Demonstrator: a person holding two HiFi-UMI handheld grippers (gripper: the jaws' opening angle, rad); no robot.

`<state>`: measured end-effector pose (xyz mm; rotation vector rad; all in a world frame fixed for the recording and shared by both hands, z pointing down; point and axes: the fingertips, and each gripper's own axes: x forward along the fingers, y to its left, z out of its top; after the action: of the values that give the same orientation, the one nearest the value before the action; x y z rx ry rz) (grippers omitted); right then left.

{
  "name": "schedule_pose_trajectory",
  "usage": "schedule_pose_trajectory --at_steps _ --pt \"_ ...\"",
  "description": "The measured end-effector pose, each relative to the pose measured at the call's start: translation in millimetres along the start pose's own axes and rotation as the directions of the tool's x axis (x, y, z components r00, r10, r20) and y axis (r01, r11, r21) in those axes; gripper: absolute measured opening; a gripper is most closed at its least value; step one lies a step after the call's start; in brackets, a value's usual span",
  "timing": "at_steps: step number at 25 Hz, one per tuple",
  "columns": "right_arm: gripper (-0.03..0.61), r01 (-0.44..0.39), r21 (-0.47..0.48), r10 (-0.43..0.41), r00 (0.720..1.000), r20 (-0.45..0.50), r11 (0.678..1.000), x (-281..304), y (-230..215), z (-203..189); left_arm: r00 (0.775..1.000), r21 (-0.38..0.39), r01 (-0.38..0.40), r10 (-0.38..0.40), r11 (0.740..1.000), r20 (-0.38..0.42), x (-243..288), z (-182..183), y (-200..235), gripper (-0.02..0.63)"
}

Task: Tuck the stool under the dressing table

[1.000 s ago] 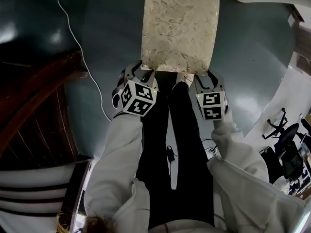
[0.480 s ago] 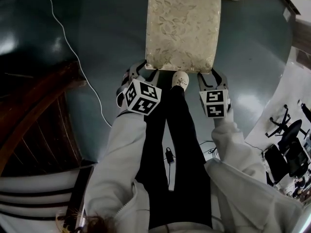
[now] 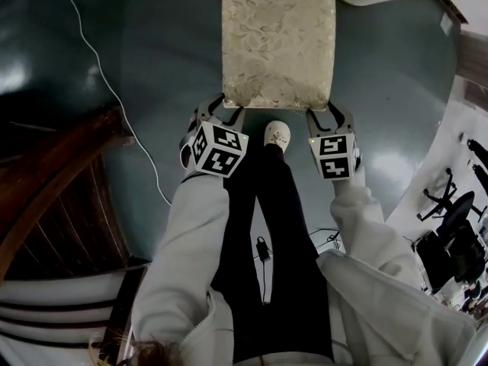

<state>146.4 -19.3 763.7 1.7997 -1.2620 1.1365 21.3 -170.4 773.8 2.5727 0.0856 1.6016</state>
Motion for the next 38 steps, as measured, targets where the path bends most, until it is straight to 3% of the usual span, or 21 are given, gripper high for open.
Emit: schedule_pose_trajectory --at_steps 7,15,38 --pt "0.255 0.016 0.026 -0.016 1.0 0.004 1.0 13.1 -40.0 24.0 0.999 0.01 -0.022 0.022 1.0 -0.031 20.8 44.5 14.8 0.196" --pt "0.252 0.024 -0.059 -0.019 0.997 0.074 0.998 -0.8 8.7 -12.3 0.994 -0.04 -0.104 0.105 0.994 0.03 -4.1 -21.7 -13.4 0.196" --pt "0.252 0.067 0.052 -0.072 0.991 0.116 0.996 5.1 21.2 -9.5 0.995 0.055 -0.099 0.098 0.994 0.027 1.7 -16.9 8.6 0.196"
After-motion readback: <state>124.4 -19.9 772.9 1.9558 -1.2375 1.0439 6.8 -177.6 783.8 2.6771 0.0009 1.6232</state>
